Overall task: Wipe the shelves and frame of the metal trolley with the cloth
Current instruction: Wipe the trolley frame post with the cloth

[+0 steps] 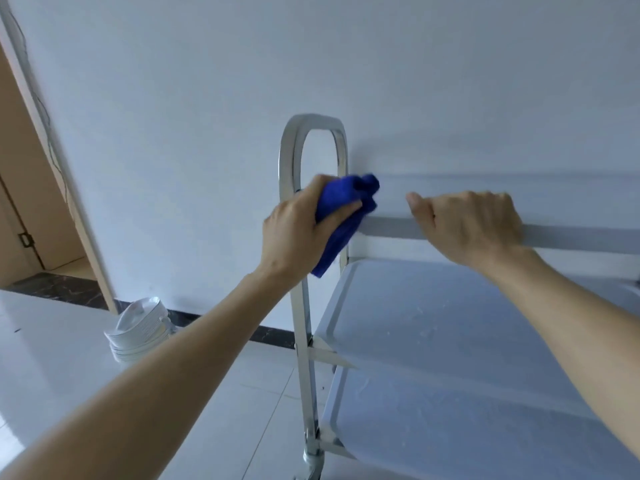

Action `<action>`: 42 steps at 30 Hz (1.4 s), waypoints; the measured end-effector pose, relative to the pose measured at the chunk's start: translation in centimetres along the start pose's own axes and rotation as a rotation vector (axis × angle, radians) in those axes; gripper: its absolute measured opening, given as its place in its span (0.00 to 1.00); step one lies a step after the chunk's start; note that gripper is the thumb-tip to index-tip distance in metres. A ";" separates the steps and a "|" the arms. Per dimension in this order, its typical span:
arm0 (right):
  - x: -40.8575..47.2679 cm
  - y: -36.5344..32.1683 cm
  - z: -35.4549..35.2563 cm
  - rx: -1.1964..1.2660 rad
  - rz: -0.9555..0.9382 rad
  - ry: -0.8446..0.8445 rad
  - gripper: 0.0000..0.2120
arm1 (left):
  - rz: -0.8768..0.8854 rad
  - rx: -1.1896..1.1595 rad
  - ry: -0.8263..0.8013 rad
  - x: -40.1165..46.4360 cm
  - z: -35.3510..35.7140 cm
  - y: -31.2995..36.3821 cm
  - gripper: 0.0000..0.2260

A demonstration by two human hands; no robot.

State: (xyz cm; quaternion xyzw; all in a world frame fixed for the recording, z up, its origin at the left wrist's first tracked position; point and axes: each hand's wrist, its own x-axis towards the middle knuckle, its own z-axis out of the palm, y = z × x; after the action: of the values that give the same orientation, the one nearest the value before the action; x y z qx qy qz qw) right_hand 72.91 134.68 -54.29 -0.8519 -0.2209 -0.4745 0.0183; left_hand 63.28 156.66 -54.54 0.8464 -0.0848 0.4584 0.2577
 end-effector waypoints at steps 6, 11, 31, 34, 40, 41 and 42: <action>-0.3 -0.1 0.6 0.019 0.025 0.105 0.32 | -0.274 -0.460 0.260 0.7 -2.3 -1.5 0.12; -0.2 -0.2 0.2 0.028 0.040 0.029 0.34 | -0.512 -0.693 0.311 2.3 -6.2 -4.1 0.17; 0.8 -6.6 2.8 -0.031 -0.016 0.129 0.31 | -0.552 -0.230 0.364 -4.2 9.1 -8.0 0.29; 0.9 -6.6 2.9 -0.024 -0.027 0.152 0.32 | -0.590 -0.189 0.367 -5.9 10.2 -9.1 0.28; 0.7 -6.6 2.8 -0.022 -0.025 0.168 0.32 | -0.660 -0.209 0.280 -8.9 10.1 -9.3 0.19; 0.7 -6.7 2.8 -0.022 -0.024 0.168 0.32 | -0.632 -0.200 0.272 -8.3 9.7 -9.1 0.18; 0.7 -6.7 2.8 -0.023 -0.021 0.166 0.32 | -0.601 -0.189 0.277 -7.2 9.3 -9.0 0.19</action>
State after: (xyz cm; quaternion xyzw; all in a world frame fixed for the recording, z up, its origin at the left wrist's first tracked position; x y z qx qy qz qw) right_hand 72.81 141.62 -56.43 -0.8075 -0.2219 -0.5461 0.0217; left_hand 69.46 158.88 -67.84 0.7356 0.1623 0.4627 0.4674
